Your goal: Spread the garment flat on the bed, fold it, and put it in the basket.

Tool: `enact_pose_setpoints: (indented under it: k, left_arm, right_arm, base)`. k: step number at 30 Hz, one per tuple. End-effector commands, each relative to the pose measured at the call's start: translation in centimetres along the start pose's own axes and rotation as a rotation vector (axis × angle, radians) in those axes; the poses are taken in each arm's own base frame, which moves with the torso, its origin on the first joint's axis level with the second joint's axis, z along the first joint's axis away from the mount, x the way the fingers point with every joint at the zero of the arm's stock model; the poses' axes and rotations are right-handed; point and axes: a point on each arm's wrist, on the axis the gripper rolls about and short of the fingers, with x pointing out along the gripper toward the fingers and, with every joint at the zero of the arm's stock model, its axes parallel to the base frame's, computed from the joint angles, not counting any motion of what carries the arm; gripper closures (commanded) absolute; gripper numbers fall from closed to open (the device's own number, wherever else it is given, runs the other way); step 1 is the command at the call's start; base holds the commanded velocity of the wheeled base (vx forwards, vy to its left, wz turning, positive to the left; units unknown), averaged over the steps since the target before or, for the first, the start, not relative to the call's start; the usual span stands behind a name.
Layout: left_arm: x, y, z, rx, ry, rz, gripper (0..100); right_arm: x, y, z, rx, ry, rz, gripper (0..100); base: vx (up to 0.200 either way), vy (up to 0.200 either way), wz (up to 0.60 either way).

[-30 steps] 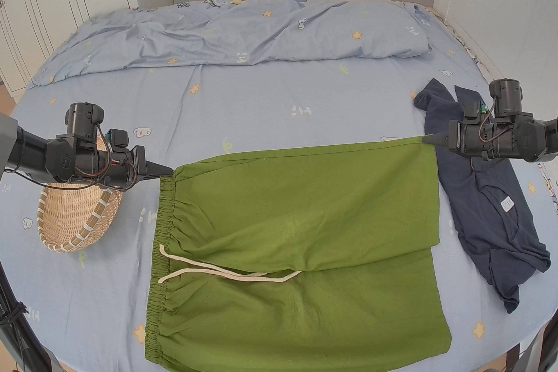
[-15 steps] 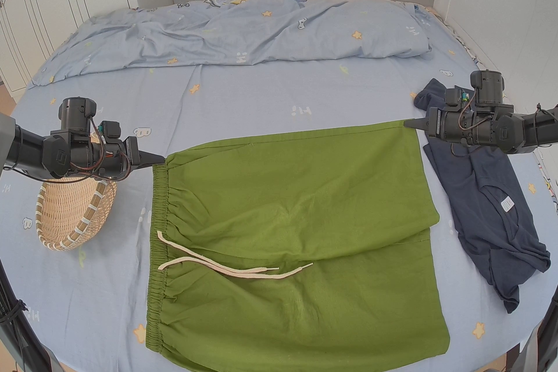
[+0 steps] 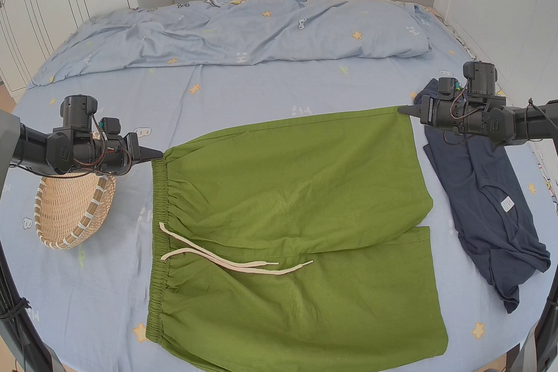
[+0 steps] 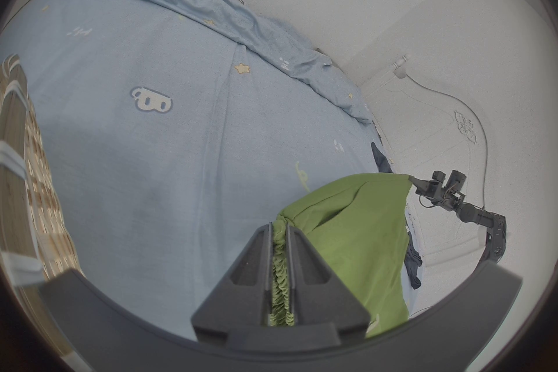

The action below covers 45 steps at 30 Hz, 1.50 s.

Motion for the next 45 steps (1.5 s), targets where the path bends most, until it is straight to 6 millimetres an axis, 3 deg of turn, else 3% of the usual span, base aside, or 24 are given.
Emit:
enact_pose_setpoints:
  k: [1,12,23,24,34,38,39,40,42,45]
  left_arm:
    - [0.5,0.5,0.1,-0.001,-0.007,0.026,100]
    - [0.0,1.0,0.6,0.002,-0.037,0.041,100]
    - [0.2,0.8,0.4,0.008,-0.029,0.036,100]
    - [0.2,0.7,0.5,0.009,-0.031,0.034,0]
    - [-0.1,0.1,0.6,0.015,-0.038,0.028,0]
    - [-1.9,-1.7,1.0,0.033,-0.061,0.017,0]
    - [-3.5,-4.1,0.2,0.026,-0.058,-0.009,0]
    - [-3.7,-4.4,0.0,0.024,-0.058,-0.012,0]
    - [-5.8,-6.2,-1.3,-0.022,-0.048,-0.033,0]
    - [-7.6,-7.3,-3.7,-0.094,-0.015,-0.038,0]
  right_arm:
    - [0.6,-0.4,0.3,0.004,-0.012,-0.002,100]
    - [2.9,-0.1,0.6,-0.011,-0.019,-0.018,100]
    - [2.8,-0.4,0.6,-0.007,-0.019,-0.024,100]
    - [2.9,-0.5,0.5,-0.005,-0.015,-0.025,0]
    - [2.3,-0.5,1.2,0.031,-0.033,-0.024,0]
    - [0.4,0.3,2.3,0.043,-0.055,-0.025,0]
    - [-1.1,1.1,2.2,0.069,-0.043,-0.031,0]
    - [-1.4,1.2,2.2,0.073,-0.042,-0.031,0]
    - [-3.7,1.9,1.7,0.119,-0.026,-0.047,0]
    - [-6.0,2.9,0.0,0.168,0.018,-0.056,0]
  base:
    - [0.0,0.0,0.0]
    - [0.0,0.0,0.0]
    - [0.0,0.0,0.0]
    - [0.0,0.0,0.0]
    - [0.0,0.0,0.0]
    - [0.0,0.0,0.0]
    - [0.0,0.0,0.0]
    - [0.0,0.0,0.0]
    - [0.0,0.0,0.0]
    - [0.0,0.0,0.0]
